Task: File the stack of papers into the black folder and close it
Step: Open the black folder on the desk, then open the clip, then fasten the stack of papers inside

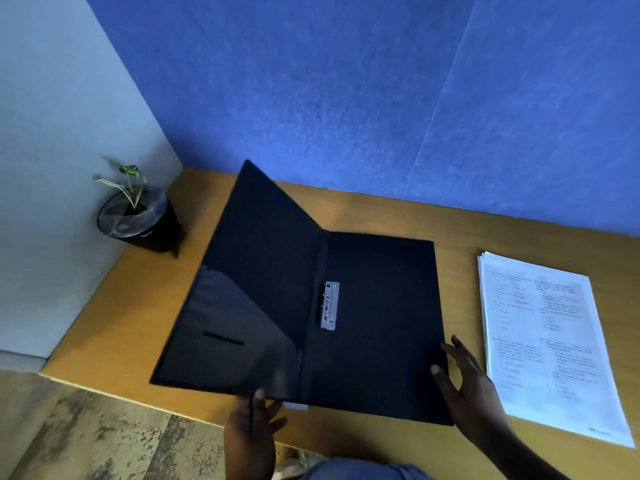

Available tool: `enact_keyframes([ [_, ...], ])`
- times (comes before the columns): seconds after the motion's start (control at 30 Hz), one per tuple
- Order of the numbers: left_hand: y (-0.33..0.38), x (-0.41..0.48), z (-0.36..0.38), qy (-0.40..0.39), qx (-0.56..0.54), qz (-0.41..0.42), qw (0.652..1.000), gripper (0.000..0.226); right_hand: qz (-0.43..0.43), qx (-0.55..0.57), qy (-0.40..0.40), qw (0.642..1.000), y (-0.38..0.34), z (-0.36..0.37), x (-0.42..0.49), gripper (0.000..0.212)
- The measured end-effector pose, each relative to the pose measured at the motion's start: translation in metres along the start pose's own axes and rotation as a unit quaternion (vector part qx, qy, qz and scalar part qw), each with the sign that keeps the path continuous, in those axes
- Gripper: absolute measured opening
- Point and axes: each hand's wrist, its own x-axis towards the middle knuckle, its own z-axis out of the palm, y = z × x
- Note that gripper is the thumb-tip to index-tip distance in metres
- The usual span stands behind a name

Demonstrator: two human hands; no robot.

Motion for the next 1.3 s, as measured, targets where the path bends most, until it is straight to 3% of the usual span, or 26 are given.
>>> enact_keyframes([
  [0.2, 0.008, 0.012, -0.013, -0.021, 0.037, -0.102, 0.994, 0.026, -0.058, -0.090, -0.063, 0.992, 0.000, 0.006, 0.011, 0.070],
  [0.33, 0.005, 0.014, -0.026, -0.086, 0.182, -0.079, 0.976, 0.032, -0.063, -0.148, -0.091, 0.983, -0.003, 0.007, 0.019, 0.081],
  [0.47, 0.017, 0.016, -0.014, -0.184, 0.360, 0.042, 0.914, 0.039, -0.065, -0.203, -0.093, 0.973, -0.004, 0.007, 0.025, 0.076],
  [0.67, 0.063, 0.052, 0.044, -0.245, 0.460, 0.188, 0.833, 0.020, -0.083, -0.253, -0.095, 0.959, -0.003, 0.007, 0.026, 0.074],
  [0.9, 0.091, 0.098, 0.092, -0.261, 0.578, 0.236, 0.736, 0.008, -0.095, -0.306, -0.107, 0.941, -0.006, 0.003, 0.029, 0.073],
  [1.07, 0.098, 0.111, 0.104, -0.305, 0.640, 0.288, 0.644, 0.014, -0.098, -0.316, -0.107, 0.938, -0.007, 0.002, 0.029, 0.072],
  [1.3, 0.108, 0.123, 0.115, -0.323, 0.675, 0.329, 0.576, 0.024, -0.106, -0.323, -0.107, 0.934, -0.006, 0.002, 0.027, 0.071],
])
